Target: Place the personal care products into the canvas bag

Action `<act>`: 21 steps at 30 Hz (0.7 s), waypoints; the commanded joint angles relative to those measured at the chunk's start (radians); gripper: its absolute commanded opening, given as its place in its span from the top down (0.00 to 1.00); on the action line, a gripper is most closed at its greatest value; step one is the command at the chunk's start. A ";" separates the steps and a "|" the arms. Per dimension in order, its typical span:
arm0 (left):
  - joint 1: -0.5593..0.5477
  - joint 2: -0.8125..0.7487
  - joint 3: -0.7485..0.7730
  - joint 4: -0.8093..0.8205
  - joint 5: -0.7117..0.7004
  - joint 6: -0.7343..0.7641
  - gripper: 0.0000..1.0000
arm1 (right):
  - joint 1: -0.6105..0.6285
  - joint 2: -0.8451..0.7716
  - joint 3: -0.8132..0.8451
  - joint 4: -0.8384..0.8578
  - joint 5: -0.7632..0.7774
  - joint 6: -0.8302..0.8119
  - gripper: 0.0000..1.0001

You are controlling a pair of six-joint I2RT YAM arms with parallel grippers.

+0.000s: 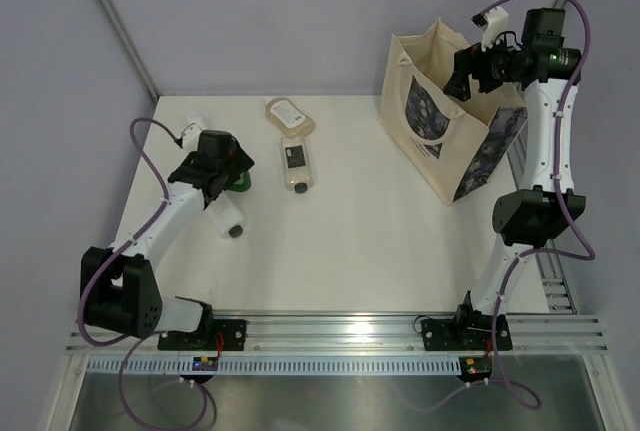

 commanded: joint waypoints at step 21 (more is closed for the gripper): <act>-0.032 0.401 0.242 0.159 -0.363 -0.021 0.33 | 0.004 -0.229 -0.241 0.062 -0.307 0.022 0.00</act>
